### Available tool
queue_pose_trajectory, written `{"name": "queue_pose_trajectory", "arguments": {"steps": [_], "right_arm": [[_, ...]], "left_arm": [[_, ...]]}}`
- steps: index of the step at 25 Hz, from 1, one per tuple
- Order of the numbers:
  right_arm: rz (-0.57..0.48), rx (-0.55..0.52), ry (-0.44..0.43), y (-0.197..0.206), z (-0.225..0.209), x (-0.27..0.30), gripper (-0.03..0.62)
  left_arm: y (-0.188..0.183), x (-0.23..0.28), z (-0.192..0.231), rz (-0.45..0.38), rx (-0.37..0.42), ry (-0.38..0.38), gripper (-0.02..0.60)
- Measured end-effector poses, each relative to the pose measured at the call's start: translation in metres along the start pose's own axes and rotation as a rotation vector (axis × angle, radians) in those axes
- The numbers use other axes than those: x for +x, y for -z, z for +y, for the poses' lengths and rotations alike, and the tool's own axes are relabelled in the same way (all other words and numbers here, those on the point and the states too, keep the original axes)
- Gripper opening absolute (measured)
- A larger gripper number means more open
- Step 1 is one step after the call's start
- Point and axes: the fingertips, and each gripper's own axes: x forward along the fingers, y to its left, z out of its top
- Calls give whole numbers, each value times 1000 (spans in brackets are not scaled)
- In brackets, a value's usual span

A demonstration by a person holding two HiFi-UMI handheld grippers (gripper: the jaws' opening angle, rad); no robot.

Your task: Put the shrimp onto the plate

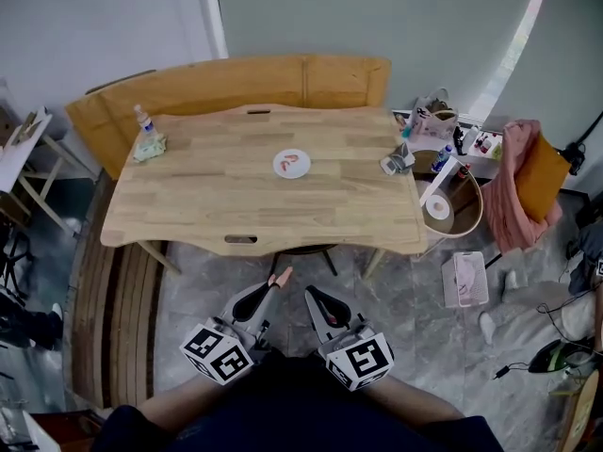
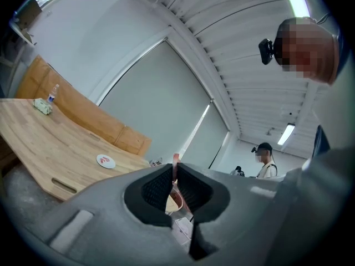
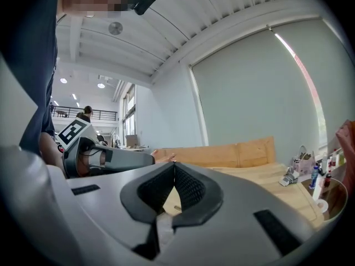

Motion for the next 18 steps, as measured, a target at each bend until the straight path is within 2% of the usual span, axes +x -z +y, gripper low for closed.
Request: {"name": "queue_pose_trajectory", "arguments": {"steps": [8,18], "right_arm": [[19,4,-4,2,-29,28,9],[47,-20,65,-4,-84,126,10]], "left_arm": [[-9,28,26,-5,-25,-21,31],[-53,104,112,11,-32,44,31]]}}
